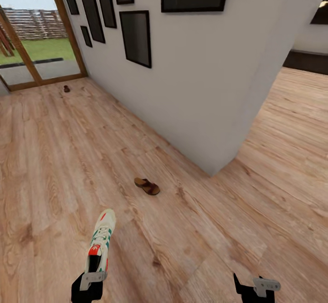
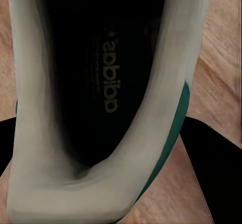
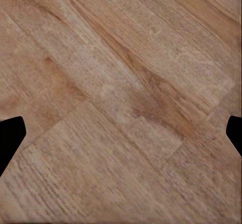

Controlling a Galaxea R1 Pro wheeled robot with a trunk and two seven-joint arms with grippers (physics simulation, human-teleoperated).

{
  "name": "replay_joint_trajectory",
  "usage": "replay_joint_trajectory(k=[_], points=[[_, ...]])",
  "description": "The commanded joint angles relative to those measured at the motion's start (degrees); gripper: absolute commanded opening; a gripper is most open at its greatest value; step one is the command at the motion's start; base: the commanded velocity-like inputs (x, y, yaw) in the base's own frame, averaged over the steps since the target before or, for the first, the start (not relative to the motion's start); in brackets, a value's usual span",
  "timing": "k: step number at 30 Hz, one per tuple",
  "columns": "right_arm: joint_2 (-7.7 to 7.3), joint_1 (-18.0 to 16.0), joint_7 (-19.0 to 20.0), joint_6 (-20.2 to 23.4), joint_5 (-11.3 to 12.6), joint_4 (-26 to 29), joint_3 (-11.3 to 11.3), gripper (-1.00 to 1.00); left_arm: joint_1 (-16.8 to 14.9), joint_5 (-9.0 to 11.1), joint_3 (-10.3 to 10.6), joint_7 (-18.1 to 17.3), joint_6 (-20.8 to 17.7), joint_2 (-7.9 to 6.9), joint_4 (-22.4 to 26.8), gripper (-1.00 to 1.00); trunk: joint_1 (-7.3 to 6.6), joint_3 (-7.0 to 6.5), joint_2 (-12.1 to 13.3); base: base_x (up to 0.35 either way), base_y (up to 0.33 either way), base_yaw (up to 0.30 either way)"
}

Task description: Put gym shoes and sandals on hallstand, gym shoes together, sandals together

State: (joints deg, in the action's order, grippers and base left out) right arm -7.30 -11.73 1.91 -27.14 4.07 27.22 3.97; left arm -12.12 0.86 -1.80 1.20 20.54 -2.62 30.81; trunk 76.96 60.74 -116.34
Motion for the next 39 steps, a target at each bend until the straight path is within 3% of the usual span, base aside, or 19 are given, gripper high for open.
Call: replay_joint_trajectory(k=[1,14,39], points=[[0.0,0.0,0.2,-0.2,0.4,-0.1,0.0,1.0,0.0,0.1,0.0,0.1,0.2,-0.01,0.0,-1.0,0.22,0.22,-0.4,0.0,0.0,-0.296],[0.0,0.0,0.2,-0.2,0.5,-0.1,0.0,1.0,0.0,0.1,0.0,0.1,0.2,-0.01,-0.1,-1.0,3.07,2.55,-5.6,0.0,0.0,-0.296],[0.0,0.0,0.2,-0.2,0.5,-0.1,0.0,1.0,0.0,0.0,0.0,0.1,0.2,0.07,-0.3,-1.0,3.07,2.55,-5.6,0.0,0.0,-0.298]])
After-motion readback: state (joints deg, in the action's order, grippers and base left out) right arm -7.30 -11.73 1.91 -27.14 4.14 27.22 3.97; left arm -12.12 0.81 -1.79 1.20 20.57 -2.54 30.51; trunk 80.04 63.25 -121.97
